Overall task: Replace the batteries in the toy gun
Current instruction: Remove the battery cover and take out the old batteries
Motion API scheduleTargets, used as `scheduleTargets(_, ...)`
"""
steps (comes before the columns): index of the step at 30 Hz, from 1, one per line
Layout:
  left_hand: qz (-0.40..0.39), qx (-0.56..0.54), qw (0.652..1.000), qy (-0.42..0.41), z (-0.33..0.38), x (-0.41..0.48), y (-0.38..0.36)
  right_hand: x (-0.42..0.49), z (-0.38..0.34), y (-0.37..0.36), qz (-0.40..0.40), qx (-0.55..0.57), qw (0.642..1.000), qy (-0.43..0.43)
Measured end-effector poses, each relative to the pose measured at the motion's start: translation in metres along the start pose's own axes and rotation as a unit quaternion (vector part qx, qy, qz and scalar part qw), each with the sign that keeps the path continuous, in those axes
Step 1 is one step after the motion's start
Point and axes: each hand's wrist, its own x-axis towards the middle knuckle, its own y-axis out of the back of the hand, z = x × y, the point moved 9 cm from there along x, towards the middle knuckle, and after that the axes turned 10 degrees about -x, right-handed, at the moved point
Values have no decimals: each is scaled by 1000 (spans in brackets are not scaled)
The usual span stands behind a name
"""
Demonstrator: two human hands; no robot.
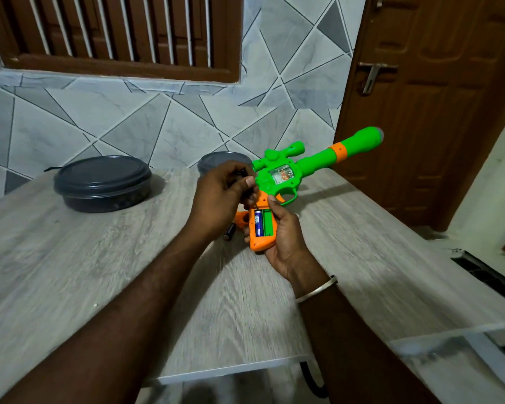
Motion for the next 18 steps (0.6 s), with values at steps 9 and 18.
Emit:
scheduleTargets(9, 36, -118, 985, 119, -26, 2, 10, 4, 5, -2, -9, -41, 999, -11)
scheduleTargets(18, 49, -157, 978, 130, -24, -3, 11, 4, 5, -2, -6, -42, 999, -9)
